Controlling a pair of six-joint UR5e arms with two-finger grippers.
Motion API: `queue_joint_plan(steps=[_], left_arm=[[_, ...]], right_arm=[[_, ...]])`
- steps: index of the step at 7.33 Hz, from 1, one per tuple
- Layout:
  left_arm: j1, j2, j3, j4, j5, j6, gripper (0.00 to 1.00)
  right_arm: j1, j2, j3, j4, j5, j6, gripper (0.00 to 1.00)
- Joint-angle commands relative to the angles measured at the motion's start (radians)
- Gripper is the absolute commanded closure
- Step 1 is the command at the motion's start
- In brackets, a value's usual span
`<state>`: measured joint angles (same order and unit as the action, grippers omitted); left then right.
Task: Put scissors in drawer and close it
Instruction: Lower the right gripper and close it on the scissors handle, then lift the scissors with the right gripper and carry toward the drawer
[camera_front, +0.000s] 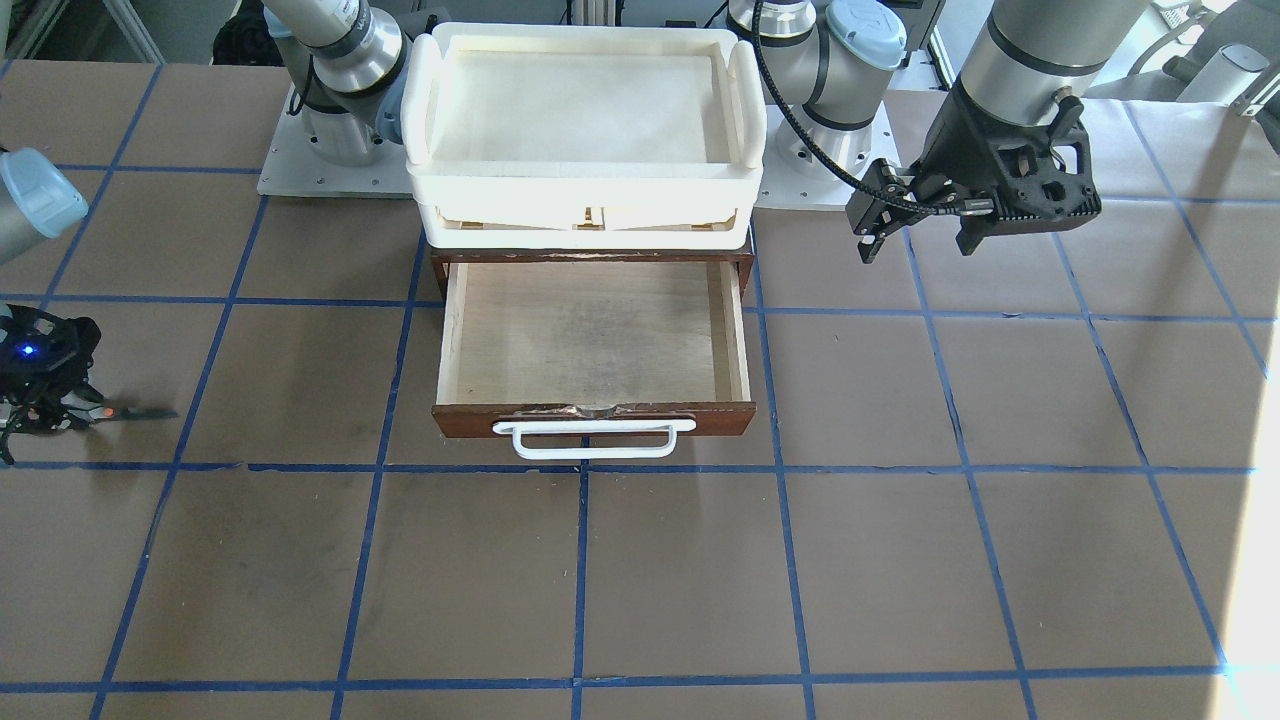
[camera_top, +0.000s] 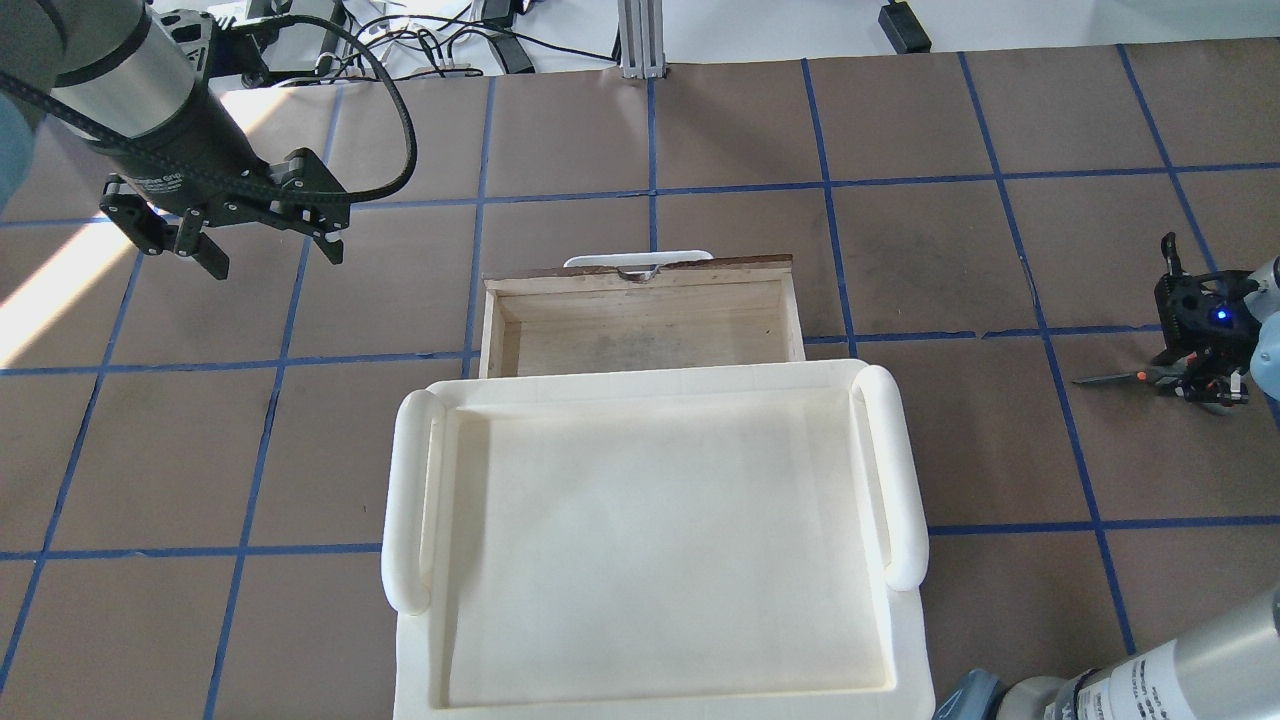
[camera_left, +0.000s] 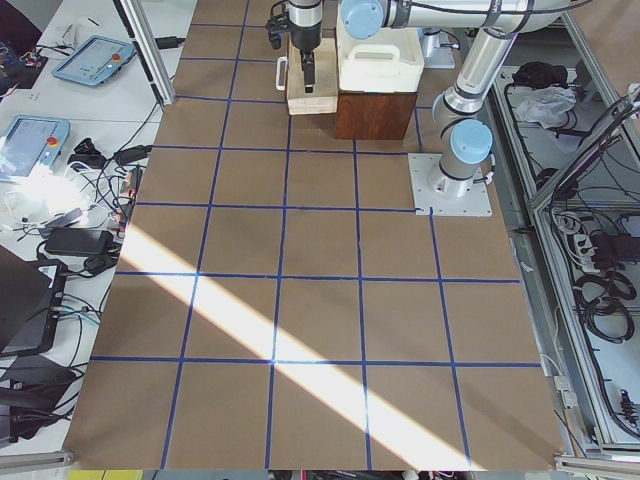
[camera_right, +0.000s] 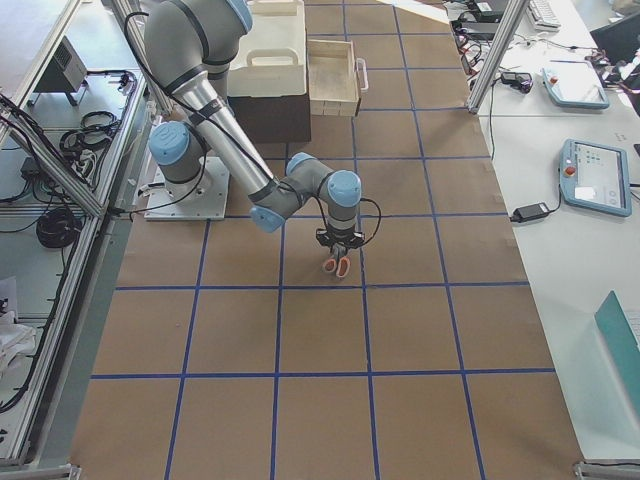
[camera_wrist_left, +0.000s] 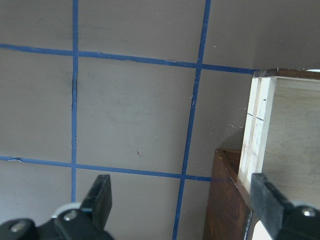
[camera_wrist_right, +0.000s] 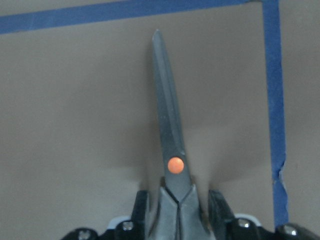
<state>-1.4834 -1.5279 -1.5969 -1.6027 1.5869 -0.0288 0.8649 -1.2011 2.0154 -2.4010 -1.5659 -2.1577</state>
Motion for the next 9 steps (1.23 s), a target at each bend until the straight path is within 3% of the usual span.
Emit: queue_joint_plan(steps=[1, 2, 4, 5, 7, 9], left_arm=[[0.000, 0.000, 0.000, 0.001, 0.001, 0.000, 0.00], [0.000, 0.000, 0.000, 0.001, 0.001, 0.000, 0.00], [0.000, 0.000, 0.000, 0.001, -0.001, 0.000, 0.00], [0.000, 0.000, 0.000, 0.001, 0.001, 0.000, 0.00], [0.000, -0.002, 0.000, 0.001, 0.001, 0.000, 0.00], [0.000, -0.005, 0.000, 0.000, -0.001, 0.000, 0.00]], right_arm=[[-0.001, 0.002, -0.001, 0.000, -0.020, 0.004, 0.92], [-0.001, 0.003, -0.003, -0.001, -0.026, 0.004, 1.00], [-0.001, -0.006, -0.026, 0.006, -0.028, 0.021, 1.00], [0.003, -0.030, -0.082, 0.035, -0.023, 0.022, 1.00], [0.035, -0.130, -0.226, 0.226, 0.022, 0.062, 1.00], [0.145, -0.149, -0.395, 0.414, 0.039, 0.108, 1.00]])
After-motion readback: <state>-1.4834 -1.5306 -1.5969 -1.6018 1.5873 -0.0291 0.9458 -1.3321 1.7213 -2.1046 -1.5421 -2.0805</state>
